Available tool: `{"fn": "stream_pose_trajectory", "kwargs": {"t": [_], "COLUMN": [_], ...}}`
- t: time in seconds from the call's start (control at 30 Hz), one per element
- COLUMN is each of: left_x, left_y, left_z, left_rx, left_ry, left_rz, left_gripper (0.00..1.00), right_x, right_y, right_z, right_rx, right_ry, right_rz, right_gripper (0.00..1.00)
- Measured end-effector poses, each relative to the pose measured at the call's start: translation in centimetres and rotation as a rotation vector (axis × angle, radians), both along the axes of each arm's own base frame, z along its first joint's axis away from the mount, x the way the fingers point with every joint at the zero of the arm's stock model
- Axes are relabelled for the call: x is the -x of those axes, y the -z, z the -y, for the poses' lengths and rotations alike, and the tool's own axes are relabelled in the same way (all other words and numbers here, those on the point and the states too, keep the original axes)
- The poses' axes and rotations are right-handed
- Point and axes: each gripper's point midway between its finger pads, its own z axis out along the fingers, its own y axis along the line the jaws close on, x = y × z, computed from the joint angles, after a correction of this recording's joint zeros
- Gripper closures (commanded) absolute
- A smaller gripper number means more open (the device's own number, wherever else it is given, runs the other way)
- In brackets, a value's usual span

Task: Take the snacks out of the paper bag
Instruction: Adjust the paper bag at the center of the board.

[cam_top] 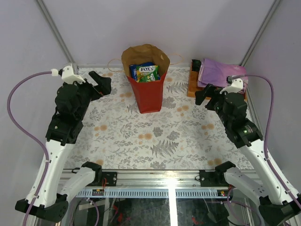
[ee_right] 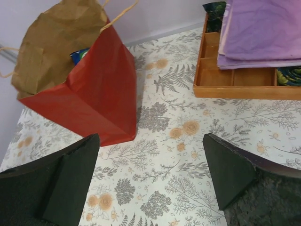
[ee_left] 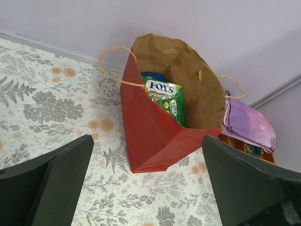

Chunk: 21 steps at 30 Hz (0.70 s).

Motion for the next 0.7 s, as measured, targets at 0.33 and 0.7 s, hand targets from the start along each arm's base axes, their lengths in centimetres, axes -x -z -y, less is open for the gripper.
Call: {"fn": "stream_pose_trajectory", "kwargs": {"t": [0.33, 0.7], "left_x": [-0.2, -8.0], "left_y": [0.3, 6.5], "left_z": [-0.9, 1.9], "left_rx": [-0.032, -0.049], "left_ry": [-0.042, -0.072], "left_rz": [-0.003, -0.227], "left_gripper": [0.0, 0.0], "right_x": [-0.6, -1.8], "right_y": [1.9, 5.0], "right_z": [1.4, -2.3], "right_rx": [0.03, 0.034], "right_ry": [0.088, -0.071], "right_rz": [-0.028, -0.156], "right_gripper": [0.01, 0.01]}}
